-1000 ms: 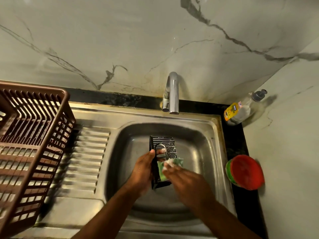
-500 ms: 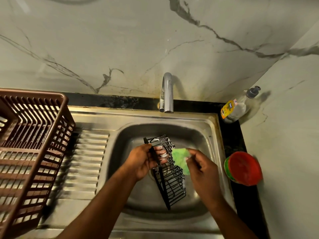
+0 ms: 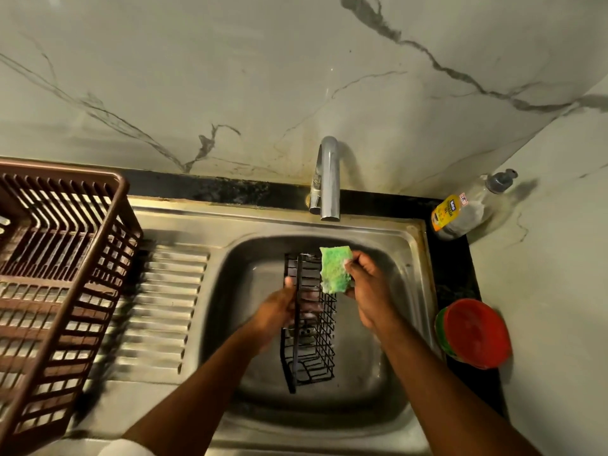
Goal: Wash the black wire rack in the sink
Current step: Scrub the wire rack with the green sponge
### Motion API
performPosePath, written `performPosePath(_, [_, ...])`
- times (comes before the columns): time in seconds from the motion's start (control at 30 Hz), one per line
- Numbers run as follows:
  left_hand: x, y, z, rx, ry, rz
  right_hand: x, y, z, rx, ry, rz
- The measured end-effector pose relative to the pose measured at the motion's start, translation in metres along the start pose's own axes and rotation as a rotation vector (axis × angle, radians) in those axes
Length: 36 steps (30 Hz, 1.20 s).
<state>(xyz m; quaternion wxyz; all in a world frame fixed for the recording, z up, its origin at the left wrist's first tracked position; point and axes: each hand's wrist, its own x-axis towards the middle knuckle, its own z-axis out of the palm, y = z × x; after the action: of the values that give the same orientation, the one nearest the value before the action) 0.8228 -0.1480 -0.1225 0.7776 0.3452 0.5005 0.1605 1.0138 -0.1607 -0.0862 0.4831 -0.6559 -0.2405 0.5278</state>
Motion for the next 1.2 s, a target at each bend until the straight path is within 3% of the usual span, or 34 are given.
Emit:
performPosePath(0.07, [-0.001, -0.013, 0.002, -0.037, -0.046, 0.022, 0.016, 0.005, 0.004, -0.039, 0.033, 0.01])
performPosePath(0.17, [0.003, -0.02, 0.004, -0.098, 0.018, 0.033, 0.036, 0.015, 0.009, -0.204, 0.071, -0.014])
performPosePath(0.33, [0.009, -0.019, 0.004, -0.243, 0.009, -0.074, 0.033, 0.0, 0.017, -0.894, 0.226, -0.518])
performPosePath(0.4, [0.011, -0.016, 0.003, -0.271, 0.034, -0.113, 0.03, 0.004, 0.024, -1.0, 0.138, -0.659])
performPosePath(0.5, [0.014, -0.014, 0.0, -0.294, 0.045, -0.134, 0.03, 0.021, 0.036, -1.238, -0.121, -0.664])
performPosePath(0.57, [0.015, -0.012, -0.003, -0.316, 0.033, -0.146, 0.023, 0.031, 0.039, -1.348, -0.21, -0.724])
performPosePath(0.7, [0.015, -0.005, -0.004, -0.357, -0.002, -0.157, 0.001, 0.043, 0.032, -1.39, -0.254, -0.846])
performPosePath(0.9, [0.019, -0.003, -0.004, -0.442, 0.082, -0.119, -0.072, 0.091, -0.005, -1.416, -0.495, -1.035])
performPosePath(1.03, [0.017, -0.004, -0.006, -0.403, 0.078, -0.101, -0.114, 0.113, -0.031, -1.356, -0.634, -0.928])
performPosePath(1.2, [0.011, -0.022, -0.011, -0.249, 0.101, -0.085, -0.121, 0.078, -0.039, -1.008, -0.442, -0.423])
